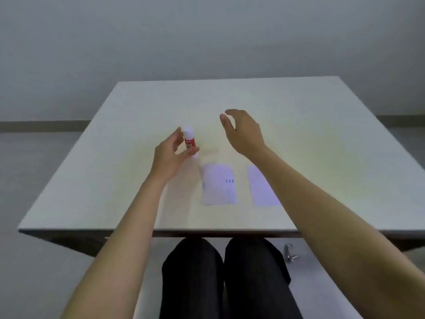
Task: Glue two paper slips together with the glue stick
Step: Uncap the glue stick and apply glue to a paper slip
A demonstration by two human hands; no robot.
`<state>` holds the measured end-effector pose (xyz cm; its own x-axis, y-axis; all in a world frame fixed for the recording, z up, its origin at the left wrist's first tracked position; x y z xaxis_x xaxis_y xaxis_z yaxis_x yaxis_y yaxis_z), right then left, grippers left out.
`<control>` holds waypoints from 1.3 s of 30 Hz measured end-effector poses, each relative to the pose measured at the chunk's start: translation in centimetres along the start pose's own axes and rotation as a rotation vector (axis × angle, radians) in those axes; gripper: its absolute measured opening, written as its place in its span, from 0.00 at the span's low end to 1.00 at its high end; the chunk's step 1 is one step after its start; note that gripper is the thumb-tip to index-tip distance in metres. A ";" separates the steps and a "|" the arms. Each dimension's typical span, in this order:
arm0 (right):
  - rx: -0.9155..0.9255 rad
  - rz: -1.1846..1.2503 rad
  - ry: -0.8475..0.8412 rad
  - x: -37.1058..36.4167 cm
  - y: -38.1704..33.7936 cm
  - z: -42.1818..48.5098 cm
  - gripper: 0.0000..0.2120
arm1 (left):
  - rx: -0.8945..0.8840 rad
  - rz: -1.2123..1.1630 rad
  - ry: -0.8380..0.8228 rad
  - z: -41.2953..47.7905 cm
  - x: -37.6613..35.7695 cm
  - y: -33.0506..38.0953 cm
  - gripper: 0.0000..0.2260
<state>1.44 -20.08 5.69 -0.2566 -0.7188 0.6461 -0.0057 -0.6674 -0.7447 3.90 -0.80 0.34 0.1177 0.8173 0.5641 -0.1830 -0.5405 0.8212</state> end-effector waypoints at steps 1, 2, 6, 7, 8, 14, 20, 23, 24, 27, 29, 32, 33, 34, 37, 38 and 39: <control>0.016 0.026 0.026 0.2 0.2 -0.8 0.23 | -0.044 0.026 0.044 0.0 -0.1 0.3 0.14; 0.023 0.034 0.038 0.5 0.2 -1.6 0.22 | -0.039 0.064 0.081 -0.3 -0.1 0.7 0.11; 0.010 0.089 0.012 1.0 0.3 -4.2 0.22 | 0.107 0.088 0.104 -0.6 -1.0 1.2 0.08; 0.008 0.108 0.007 1.1 0.5 -4.5 0.21 | 0.134 0.108 0.109 -0.6 -1.2 1.2 0.07; 0.008 0.133 0.012 1.2 0.6 -4.7 0.21 | 0.158 0.127 0.112 -0.4 -1.5 1.2 0.07; -0.053 0.309 0.030 2.3 1.7 -4.5 0.22 | -0.021 0.140 0.122 -0.8 -2.7 4.1 0.06; -0.337 0.498 -0.029 3.9 2.5 -4.8 0.34 | -0.343 0.431 0.010 -1.7 -4.0 8.8 0.15; -0.324 0.583 -0.103 4.1 2.9 -4.9 0.23 | -0.393 0.554 0.038 -2.0 -3.9 9.5 0.15; -0.285 0.621 -0.151 4.2 3.0 -5.0 0.17 | -0.397 0.585 0.041 -2.1 -3.8 9.5 0.15; -0.191 0.632 -0.288 4.7 3.0 -5.3 0.12 | -0.412 0.654 0.044 -2.4 -3.5 9.6 0.17; -0.254 0.553 -0.289 4.4 3.2 -5.3 0.18 | -0.420 0.673 0.050 -2.5 -3.6 9.7 0.17; -0.274 0.475 -0.201 4.2 3.0 -5.1 0.22 | -0.445 0.695 0.055 -2.7 -3.7 10.1 0.17; -0.225 0.493 -0.193 4.2 2.9 -5.0 0.17 | -0.448 0.706 0.057 -2.7 -3.7 10.1 0.17; -0.171 0.518 -0.212 4.2 2.8 -5.0 0.10 | -0.449 0.719 0.061 -2.6 -3.6 10.1 0.17; -0.127 0.509 -0.294 4.3 2.5 -5.3 0.13 | -0.459 0.753 0.073 -2.6 -3.4 10.2 0.16; -0.182 0.494 -0.271 4.2 2.5 -5.2 0.17 | -0.465 0.757 0.078 -2.6 -3.4 10.4 0.16; -0.252 0.487 -0.226 4.1 2.5 -5.1 0.21 | -0.470 0.757 0.086 -2.6 -3.4 10.6 0.16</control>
<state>-4.59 -23.73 5.61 -0.0752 -0.9727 0.2193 -0.1757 -0.2036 -0.9632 -0.97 -8.80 6.84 -0.2672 0.2971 0.9167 -0.5653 -0.8187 0.1006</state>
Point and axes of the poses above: each hand's wrist, its own z-axis towards the middle knuckle, its own x-axis out of the back of the hand, y = z × x, the point moved 4 cm from there along z, towards the middle knuckle, and after that the axes turned 9 degrees about z, right-handed, at the moved point
